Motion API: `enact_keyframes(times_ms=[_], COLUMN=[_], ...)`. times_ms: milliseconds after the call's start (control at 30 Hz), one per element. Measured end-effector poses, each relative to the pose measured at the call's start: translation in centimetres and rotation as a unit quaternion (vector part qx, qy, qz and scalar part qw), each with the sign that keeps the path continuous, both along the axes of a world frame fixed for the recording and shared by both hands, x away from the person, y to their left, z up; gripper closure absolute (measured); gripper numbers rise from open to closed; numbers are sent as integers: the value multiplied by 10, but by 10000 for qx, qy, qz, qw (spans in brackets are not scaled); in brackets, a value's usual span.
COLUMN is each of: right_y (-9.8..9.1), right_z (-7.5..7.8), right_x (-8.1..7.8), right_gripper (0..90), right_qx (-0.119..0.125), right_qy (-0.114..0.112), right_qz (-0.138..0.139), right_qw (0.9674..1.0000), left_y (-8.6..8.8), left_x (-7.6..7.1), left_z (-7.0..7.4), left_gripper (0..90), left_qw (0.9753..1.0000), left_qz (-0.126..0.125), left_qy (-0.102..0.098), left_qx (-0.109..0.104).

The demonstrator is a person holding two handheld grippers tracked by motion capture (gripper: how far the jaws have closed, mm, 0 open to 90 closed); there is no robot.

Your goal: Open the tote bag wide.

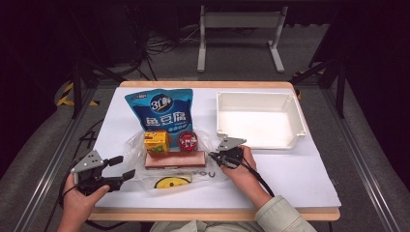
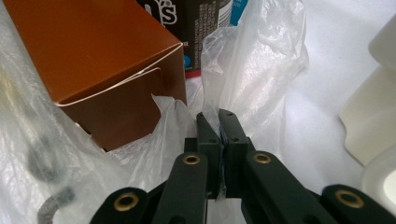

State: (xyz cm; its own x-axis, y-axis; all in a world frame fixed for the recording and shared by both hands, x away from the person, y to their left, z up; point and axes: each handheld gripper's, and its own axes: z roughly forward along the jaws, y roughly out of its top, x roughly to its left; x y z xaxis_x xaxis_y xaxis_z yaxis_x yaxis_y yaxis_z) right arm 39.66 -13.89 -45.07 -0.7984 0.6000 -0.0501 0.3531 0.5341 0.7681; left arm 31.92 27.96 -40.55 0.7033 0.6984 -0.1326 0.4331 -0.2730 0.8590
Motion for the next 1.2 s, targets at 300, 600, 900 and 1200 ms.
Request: enact_keyframes(times_ms=[300,600,900,1200], right_y=[0,0,-2,-11], right_z=[0,1,0,5], right_x=[0,-2,-2,-3], right_gripper=[892,892,884,775], right_qx=[24,8,-45,73], right_qy=[10,-47,44,133], right_qz=[18,58,134,134], right_qw=[10000,10000,9999,9998], left_y=[-4,-22,-27,-16], left_x=[27,42,51,41], left_z=[7,-16,-45,-40], left_gripper=[523,900,900,809], left_qw=[9992,9958,9925,9977], left_qz=[216,169,44,22], left_qy=[-61,481,761,454], left_qx=[-331,765,958,501])
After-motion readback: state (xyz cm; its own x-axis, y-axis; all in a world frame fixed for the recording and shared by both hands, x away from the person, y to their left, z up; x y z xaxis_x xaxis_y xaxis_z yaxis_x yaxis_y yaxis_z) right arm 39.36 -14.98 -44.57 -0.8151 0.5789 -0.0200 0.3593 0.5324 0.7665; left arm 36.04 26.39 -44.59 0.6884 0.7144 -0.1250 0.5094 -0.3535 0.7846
